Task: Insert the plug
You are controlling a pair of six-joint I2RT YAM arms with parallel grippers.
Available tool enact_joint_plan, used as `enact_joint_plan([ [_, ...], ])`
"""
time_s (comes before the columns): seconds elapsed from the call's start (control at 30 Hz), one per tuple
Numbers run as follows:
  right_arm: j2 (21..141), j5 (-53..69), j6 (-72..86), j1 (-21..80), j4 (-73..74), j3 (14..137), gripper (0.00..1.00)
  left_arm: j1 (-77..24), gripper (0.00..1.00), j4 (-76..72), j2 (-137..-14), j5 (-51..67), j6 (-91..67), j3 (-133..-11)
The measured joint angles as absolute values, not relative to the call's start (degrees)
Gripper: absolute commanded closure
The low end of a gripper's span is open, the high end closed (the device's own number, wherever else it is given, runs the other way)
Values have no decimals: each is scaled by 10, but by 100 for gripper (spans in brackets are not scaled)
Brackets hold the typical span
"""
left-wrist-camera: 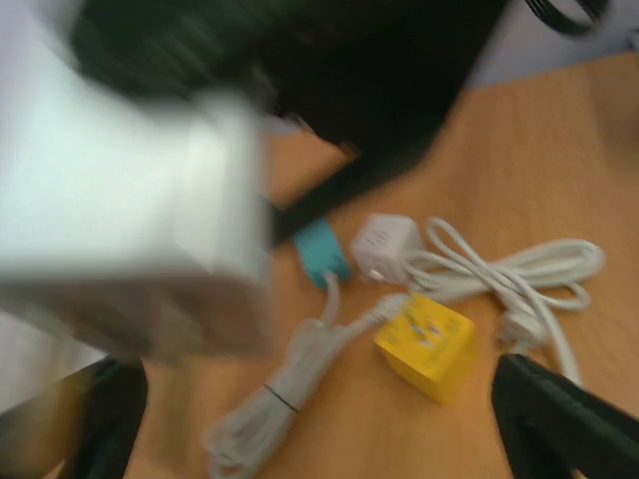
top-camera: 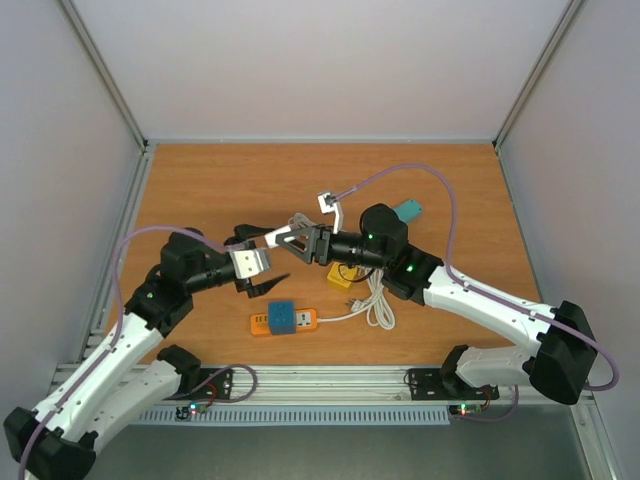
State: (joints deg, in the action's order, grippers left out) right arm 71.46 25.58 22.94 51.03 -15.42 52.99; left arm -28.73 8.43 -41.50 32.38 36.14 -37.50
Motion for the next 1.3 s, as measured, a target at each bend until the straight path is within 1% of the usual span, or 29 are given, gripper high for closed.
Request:
enact_joint_plan([
  [0.07,712,253,222,499,-144,531,98,-288,0,142,-437,342,381,-381],
  [0.3,680,213,133,482,-52,532,99,-288,0,331,-535,400,471,-395],
  [0.6,665,190,-4,482,22,513,99,-290,0,384,-552,414,513,-343],
  [0.87,662,175,-50,482,50,504,99,-316,0,353,-586,390,504,-306],
  [0.93,659,170,-57,484,57,504,99,-321,4,335,-590,378,493,-295],
  [1.03,658,160,-65,486,69,504,99,-328,12,306,-596,361,470,-287],
  [1.2,656,143,-88,492,86,504,99,-329,27,261,-612,356,436,-287],
  [1.3,652,137,-110,496,99,504,99,-331,39,254,-633,362,426,-287],
])
